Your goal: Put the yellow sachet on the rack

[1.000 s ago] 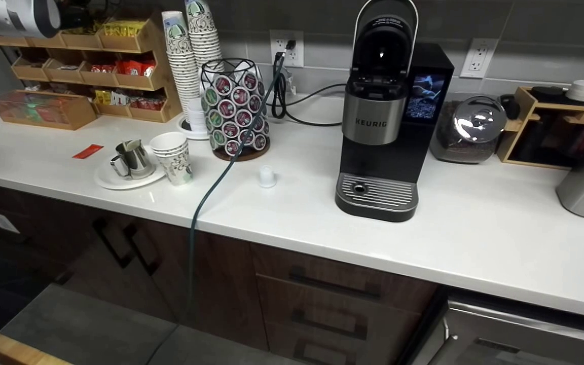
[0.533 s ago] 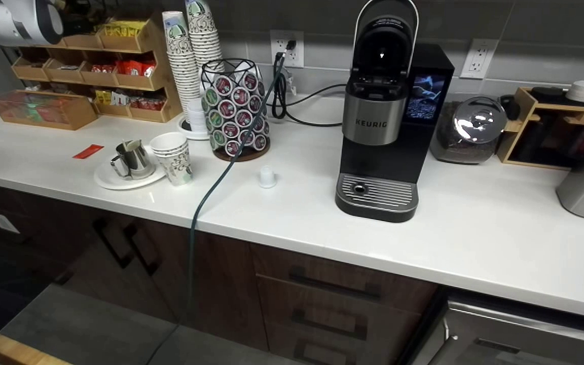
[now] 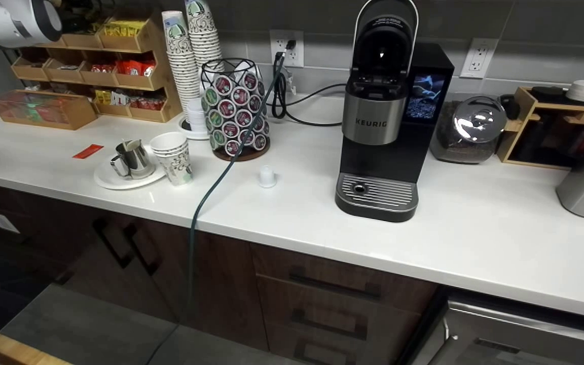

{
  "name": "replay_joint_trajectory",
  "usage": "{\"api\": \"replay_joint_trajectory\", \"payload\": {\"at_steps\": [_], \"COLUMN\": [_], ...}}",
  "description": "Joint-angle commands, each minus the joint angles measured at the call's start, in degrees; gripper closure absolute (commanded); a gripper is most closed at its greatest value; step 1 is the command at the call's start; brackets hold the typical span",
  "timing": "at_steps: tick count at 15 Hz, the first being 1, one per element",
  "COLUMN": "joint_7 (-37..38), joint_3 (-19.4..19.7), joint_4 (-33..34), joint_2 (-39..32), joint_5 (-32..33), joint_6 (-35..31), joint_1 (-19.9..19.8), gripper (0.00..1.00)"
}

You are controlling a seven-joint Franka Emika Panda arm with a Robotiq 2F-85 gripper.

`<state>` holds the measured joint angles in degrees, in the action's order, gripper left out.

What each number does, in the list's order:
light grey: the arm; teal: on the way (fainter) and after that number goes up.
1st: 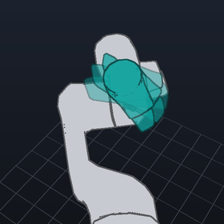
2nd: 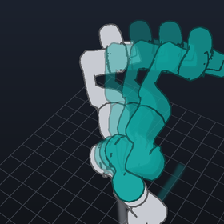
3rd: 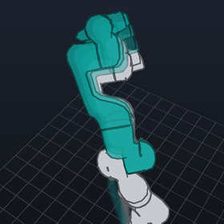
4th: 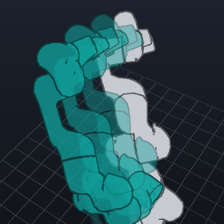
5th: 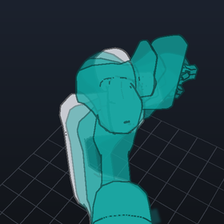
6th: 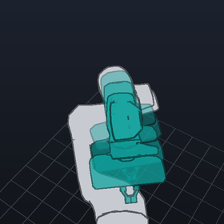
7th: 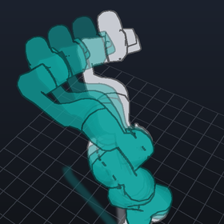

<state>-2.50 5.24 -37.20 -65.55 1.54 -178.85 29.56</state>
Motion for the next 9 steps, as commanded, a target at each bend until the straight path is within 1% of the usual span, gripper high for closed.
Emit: {"api": "replay_joint_trajectory", "payload": {"at_steps": [1,2,3,4,5,6,7,9], "joint_7": [-0.96,0.45,2.79,5.04,11.06,15.14,19.30,28.03], "joint_3": [-2.46,-0.29,3.82,8.96,14.20,18.27,22.78,31.72], "joint_4": [-2.74,-4.64,-6.62,-8.69,-10.56,-9.98,-7.97,-3.19], "joint_2": [1.40,2.08,2.79,3.51,4.26,3.82,2.71,0.38], "joint_5": [0.25,0.48,0.68,0.93,5.15,7.80,9.15,10.98], "joint_6": [1.00,0.73,0.12,-1.22,-3.01,-3.53,-3.55,-1.38], "joint_1": [1.58,2.97,4.76,6.93,8.12,8.59,9.34,10.21], "gripper": [0.01,0.00,0.00,0.00,0.00,0.00,0.00,0.00]}}
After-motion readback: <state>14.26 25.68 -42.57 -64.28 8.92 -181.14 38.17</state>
